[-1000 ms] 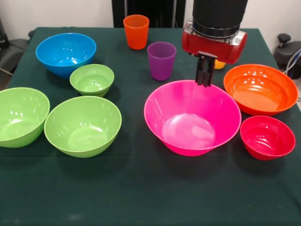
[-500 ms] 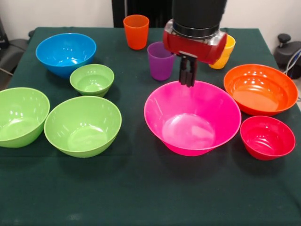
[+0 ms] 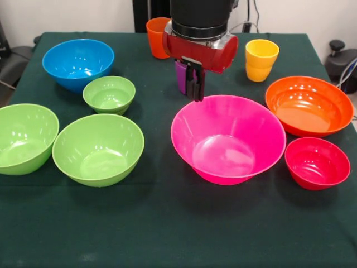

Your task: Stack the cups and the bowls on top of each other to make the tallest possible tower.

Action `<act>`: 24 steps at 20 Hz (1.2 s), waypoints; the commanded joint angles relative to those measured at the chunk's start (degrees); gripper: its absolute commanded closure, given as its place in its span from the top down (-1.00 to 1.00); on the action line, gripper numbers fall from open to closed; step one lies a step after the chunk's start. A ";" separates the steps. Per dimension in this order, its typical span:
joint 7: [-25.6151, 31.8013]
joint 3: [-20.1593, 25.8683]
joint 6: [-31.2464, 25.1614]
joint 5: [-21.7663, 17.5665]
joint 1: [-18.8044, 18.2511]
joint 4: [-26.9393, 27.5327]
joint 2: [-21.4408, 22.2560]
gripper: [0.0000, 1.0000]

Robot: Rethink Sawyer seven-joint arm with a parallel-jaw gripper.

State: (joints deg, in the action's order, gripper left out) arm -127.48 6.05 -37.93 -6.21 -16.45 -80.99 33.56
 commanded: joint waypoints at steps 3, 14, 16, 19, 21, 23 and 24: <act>-0.08 0.40 5.87 -4.32 0.16 -8.13 0.56 -1.00; -2.17 -1.91 8.35 -3.56 0.68 -11.61 1.21 -1.00; -2.69 -2.07 8.81 -3.29 1.14 -12.33 1.65 -1.00; -3.16 -2.47 7.98 -2.52 1.79 -12.71 2.78 -1.00; -4.01 -2.81 7.80 -1.72 2.23 -12.40 2.66 -1.00; -5.17 -3.10 7.34 -0.66 2.66 -11.93 2.21 -1.00; -6.09 -3.53 7.45 -0.23 3.06 -11.70 1.99 -1.00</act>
State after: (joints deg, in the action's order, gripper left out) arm -127.48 1.32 -32.05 -6.16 -15.39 -89.84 36.15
